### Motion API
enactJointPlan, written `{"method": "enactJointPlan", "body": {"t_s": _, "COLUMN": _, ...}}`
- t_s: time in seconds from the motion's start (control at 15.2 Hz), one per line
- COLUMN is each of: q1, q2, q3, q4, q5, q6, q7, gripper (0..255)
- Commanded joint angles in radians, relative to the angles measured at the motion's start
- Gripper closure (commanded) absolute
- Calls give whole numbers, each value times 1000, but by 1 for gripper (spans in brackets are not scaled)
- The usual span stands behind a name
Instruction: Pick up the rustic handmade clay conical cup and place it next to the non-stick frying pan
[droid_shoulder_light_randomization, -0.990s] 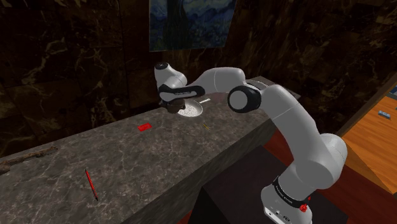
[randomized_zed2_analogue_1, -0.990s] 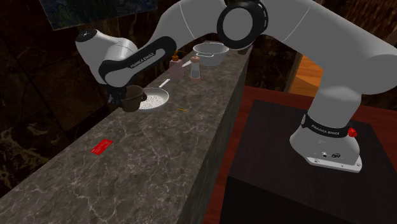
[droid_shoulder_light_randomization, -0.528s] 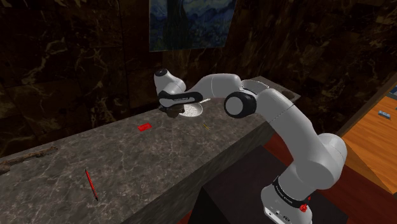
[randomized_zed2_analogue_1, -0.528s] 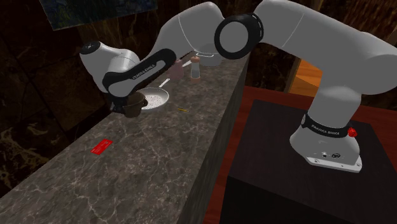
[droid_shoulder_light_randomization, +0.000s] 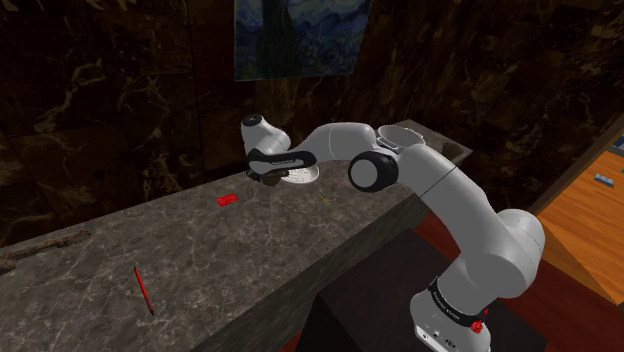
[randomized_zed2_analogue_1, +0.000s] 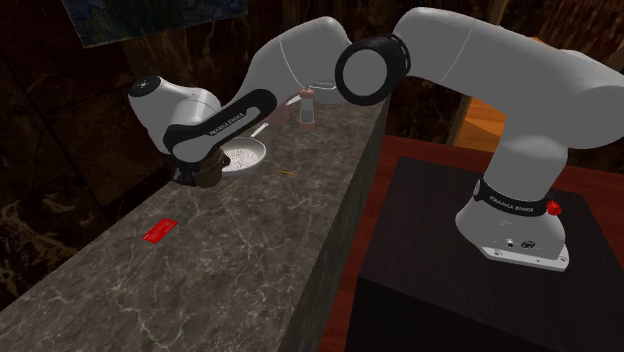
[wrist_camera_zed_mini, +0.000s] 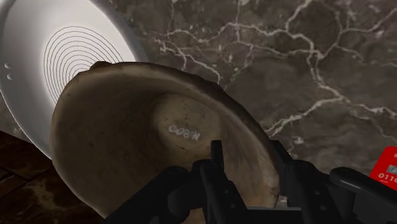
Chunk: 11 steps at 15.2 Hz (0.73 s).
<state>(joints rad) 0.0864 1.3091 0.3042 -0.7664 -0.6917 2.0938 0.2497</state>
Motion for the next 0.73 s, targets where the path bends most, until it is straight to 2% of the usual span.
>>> {"method": "enactJointPlan", "body": {"t_s": 0.0, "q1": -7, "q2": 2, "q3": -5, "q4": -10, "q5": -2, "q6": 1, "q7": 2, "gripper": 255}}
{"method": "enactJointPlan", "body": {"t_s": 0.2, "q1": -7, "q2": 2, "q3": -5, "q4": -10, "q5": -2, "q6": 1, "q7": 2, "gripper": 255}}
{"method": "enactJointPlan", "body": {"t_s": 0.26, "q1": -10, "q2": -6, "q3": -5, "q4": -24, "q5": -4, "q6": 6, "q7": 5, "gripper": 0}}
{"method": "enactJointPlan", "body": {"t_s": 0.53, "q1": -9, "q2": 8, "q3": -5, "q4": -2, "q5": -2, "q6": 1, "q7": -2, "gripper": 0}}
{"method": "enactJointPlan", "body": {"t_s": 0.66, "q1": -12, "q2": -40, "q3": -1, "q4": -58, "q5": -4, "q6": 1, "q7": 14, "gripper": 0}}
